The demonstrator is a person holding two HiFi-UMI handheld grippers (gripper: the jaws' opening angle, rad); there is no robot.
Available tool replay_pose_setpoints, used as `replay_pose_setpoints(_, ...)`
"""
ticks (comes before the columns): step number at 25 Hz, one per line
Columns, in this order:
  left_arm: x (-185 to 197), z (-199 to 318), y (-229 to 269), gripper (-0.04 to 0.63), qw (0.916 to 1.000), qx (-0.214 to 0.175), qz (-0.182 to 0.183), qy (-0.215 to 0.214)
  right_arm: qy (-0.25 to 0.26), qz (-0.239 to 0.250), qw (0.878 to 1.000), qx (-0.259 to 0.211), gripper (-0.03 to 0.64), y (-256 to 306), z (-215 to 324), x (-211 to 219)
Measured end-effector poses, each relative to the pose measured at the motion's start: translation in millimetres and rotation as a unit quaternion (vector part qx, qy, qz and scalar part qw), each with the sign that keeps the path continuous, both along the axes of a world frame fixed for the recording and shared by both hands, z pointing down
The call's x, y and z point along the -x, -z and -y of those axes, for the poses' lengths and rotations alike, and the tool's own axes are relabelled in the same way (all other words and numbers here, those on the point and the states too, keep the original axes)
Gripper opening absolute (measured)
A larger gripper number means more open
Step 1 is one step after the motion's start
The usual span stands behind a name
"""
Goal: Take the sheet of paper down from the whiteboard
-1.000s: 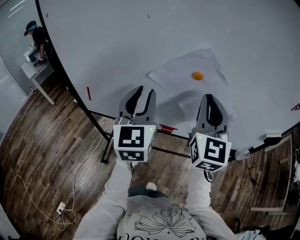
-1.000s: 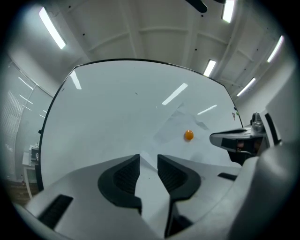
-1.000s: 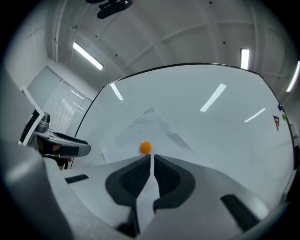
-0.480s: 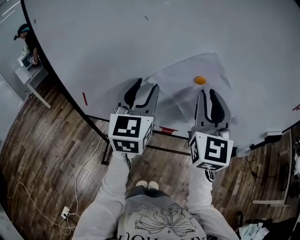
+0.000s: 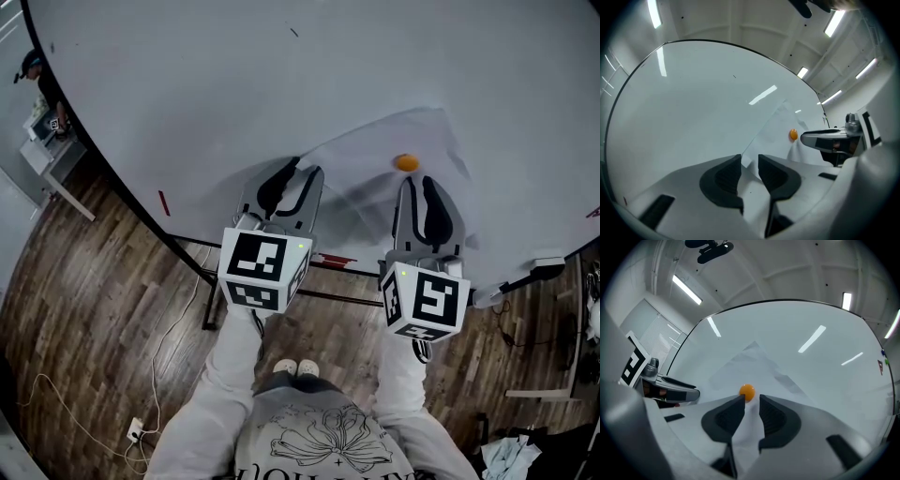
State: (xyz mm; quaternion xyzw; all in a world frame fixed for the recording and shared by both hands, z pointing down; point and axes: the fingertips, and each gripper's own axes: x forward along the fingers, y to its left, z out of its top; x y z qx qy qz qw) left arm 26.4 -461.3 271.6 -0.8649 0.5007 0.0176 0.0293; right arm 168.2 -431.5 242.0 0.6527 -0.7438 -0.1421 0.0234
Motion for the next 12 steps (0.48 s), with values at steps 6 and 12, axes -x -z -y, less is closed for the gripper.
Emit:
replay_pose_setpoints(6,3.2,1.5,0.2,0.02,1.0,0.003,0.002,-0.004,-0.004,-0.005,1.0,-0.009,0.095,7.1,1.6,7.7)
replay_pose_setpoints(12,2.9,0.0,0.8,0.006,0.9998,0.01,-0.007,-0.014,-0.017,-0.033,0.999,-0.015,0.133,11.9,9.5,16.8)
